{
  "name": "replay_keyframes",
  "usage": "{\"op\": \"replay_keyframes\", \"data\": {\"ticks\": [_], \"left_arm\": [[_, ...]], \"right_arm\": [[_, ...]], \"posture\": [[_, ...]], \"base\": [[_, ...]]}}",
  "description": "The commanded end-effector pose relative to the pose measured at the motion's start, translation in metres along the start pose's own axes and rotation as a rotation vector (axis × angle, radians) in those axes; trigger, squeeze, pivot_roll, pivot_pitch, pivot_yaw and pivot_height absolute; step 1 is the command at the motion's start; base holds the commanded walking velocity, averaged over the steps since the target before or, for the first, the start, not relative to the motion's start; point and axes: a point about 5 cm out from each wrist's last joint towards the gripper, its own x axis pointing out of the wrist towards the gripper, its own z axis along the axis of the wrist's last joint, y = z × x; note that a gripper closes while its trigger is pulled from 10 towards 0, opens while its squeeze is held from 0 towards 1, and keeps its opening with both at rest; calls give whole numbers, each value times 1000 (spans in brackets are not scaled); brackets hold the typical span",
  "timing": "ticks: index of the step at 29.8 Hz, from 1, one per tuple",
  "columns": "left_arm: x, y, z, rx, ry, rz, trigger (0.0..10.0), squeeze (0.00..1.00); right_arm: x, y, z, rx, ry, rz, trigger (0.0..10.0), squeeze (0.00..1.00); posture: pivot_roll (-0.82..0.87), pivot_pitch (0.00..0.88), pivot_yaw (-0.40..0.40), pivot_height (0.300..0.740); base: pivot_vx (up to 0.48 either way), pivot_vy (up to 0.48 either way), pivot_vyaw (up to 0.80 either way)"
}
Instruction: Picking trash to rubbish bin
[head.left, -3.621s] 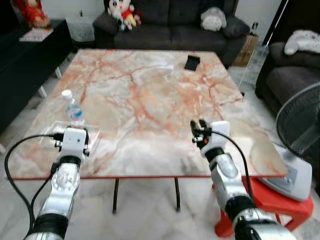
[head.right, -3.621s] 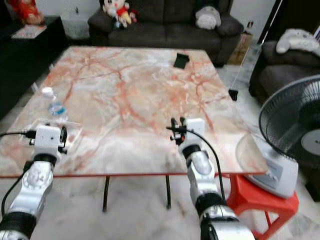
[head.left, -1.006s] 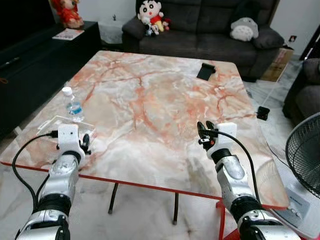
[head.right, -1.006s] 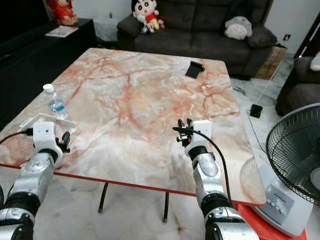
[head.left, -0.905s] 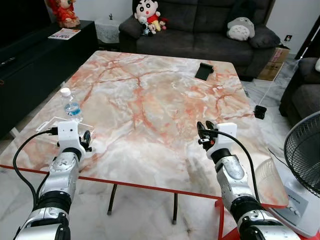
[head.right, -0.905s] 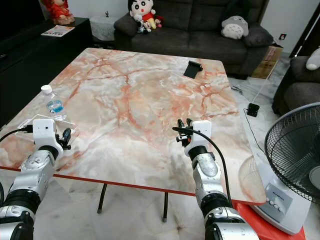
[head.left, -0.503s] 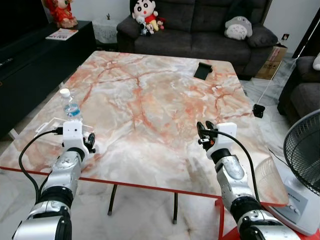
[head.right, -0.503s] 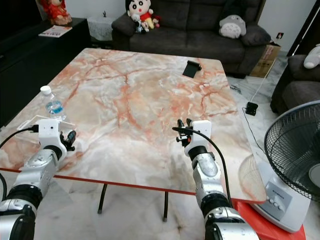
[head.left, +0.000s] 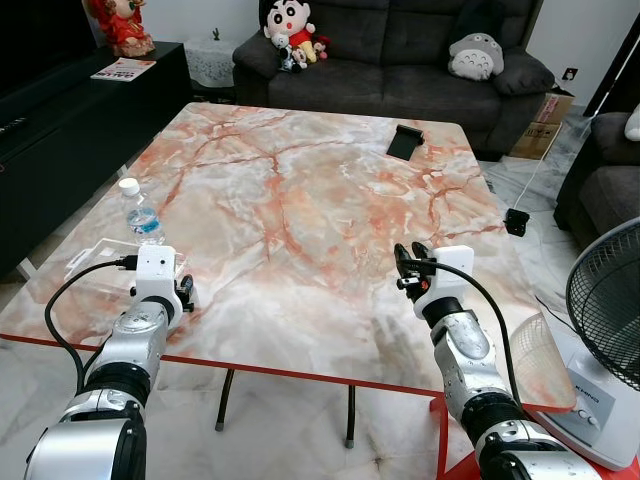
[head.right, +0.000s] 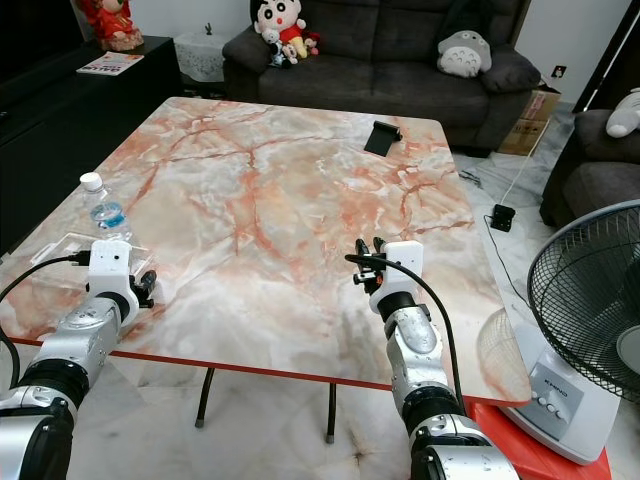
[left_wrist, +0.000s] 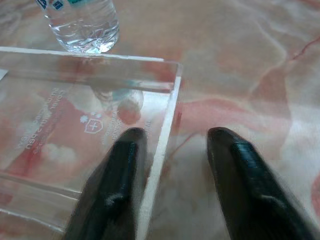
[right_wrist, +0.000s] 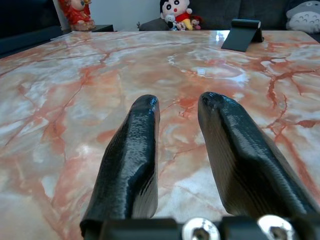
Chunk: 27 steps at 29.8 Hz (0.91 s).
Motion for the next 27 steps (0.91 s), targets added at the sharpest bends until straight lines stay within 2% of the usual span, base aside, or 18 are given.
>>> {"op": "replay_keyframes", "data": {"ticks": [1, 11, 21, 27], "left_arm": [[2, -5, -1, -2, 24, -23, 0, 0], [3, -8, 2, -29, 16, -29, 0, 0], [1, -6, 6, -50, -36, 48, 0, 0], [-3, -12, 2, -83, -75, 92, 0, 0]], "right_arm": [[0, -2, 1, -4, 2, -4, 10000, 0], [0, -2, 1, -3, 5, -5, 10000, 0], [0, -1, 0, 3, 7, -5, 10000, 0], [0, 2, -2, 8, 10, 4, 10000, 0]], "posture": [[7, 0, -60, 740], [9, 0, -58, 740], [13, 0, -55, 740], [16, 0, -55, 740]], "base": [[0, 0, 0], [0, 0, 0], [0, 0, 0], [0, 0, 0]]}}
